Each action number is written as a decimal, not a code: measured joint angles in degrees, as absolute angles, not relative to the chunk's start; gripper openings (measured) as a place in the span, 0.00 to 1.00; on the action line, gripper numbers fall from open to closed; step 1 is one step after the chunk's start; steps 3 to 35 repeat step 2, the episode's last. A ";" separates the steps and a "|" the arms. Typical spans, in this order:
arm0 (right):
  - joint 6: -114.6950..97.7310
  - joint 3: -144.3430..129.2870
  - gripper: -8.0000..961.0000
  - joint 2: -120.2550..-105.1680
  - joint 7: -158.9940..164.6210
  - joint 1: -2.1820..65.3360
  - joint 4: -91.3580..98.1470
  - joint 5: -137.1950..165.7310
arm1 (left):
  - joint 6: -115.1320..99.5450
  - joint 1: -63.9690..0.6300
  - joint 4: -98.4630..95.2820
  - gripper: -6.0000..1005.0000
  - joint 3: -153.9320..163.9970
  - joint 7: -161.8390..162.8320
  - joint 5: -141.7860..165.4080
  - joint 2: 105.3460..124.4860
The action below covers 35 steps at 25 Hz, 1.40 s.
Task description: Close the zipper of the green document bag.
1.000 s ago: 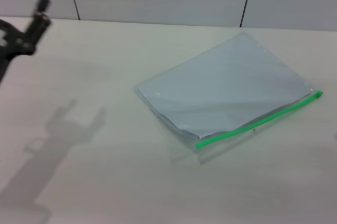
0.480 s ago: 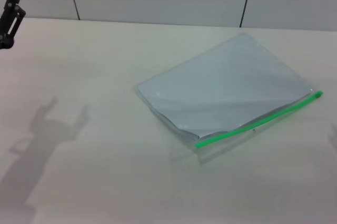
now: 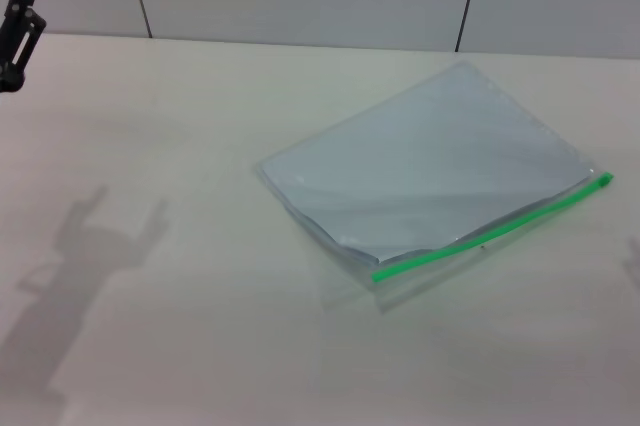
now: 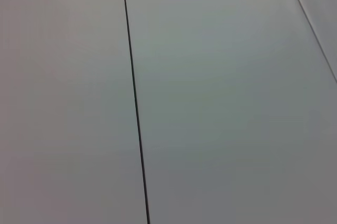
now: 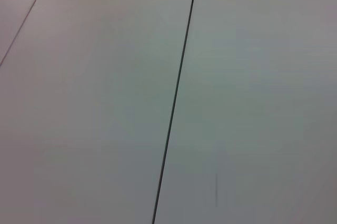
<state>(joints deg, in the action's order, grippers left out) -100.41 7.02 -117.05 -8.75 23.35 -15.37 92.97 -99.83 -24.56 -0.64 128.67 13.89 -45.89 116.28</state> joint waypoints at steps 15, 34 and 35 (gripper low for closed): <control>-100.43 6.95 0.93 -117.04 -8.75 23.44 -15.38 92.96 | -99.83 -24.62 -0.67 0.80 128.67 13.90 -45.95 116.28; -100.43 6.95 0.93 -117.04 -8.75 23.44 -15.38 92.96 | -99.83 -24.62 -0.67 0.80 128.67 13.90 -45.95 116.28; -100.43 6.95 0.93 -117.04 -8.75 23.44 -15.38 92.96 | -99.83 -24.62 -0.67 0.80 128.67 13.90 -45.95 116.28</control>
